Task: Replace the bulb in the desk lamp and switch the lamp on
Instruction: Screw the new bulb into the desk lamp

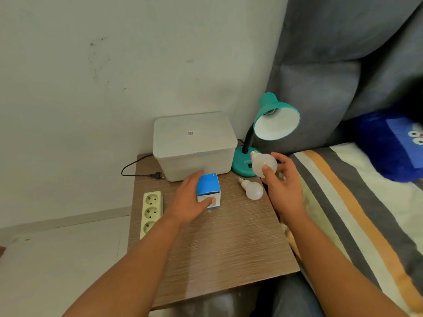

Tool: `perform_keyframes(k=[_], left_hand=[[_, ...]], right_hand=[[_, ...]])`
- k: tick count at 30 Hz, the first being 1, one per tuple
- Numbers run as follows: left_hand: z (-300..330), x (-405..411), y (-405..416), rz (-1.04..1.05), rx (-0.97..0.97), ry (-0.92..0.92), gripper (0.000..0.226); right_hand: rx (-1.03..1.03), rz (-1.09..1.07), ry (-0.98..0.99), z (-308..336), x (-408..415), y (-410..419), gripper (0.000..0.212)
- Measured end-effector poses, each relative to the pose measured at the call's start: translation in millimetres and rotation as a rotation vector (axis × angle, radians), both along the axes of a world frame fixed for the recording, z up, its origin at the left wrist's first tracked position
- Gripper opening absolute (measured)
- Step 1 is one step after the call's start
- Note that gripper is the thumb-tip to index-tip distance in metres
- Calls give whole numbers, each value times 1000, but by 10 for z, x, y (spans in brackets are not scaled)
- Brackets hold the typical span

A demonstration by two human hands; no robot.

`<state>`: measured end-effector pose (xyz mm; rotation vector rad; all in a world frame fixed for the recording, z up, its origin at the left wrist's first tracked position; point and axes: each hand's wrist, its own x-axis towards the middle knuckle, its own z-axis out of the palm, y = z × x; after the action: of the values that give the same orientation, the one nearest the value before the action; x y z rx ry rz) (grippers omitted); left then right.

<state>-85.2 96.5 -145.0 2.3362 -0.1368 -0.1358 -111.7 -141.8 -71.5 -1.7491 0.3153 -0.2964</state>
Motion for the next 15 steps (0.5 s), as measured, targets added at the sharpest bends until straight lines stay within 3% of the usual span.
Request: perform_keyframes(k=[5, 15], left_hand=[[321, 46, -292, -82, -9, -78, 84], [965, 556, -953, -162, -49, -251, 91]], right_hand=[[12, -46, -74, 186, 1, -101, 58], [-39, -123, -175, 308, 421, -230, 57]])
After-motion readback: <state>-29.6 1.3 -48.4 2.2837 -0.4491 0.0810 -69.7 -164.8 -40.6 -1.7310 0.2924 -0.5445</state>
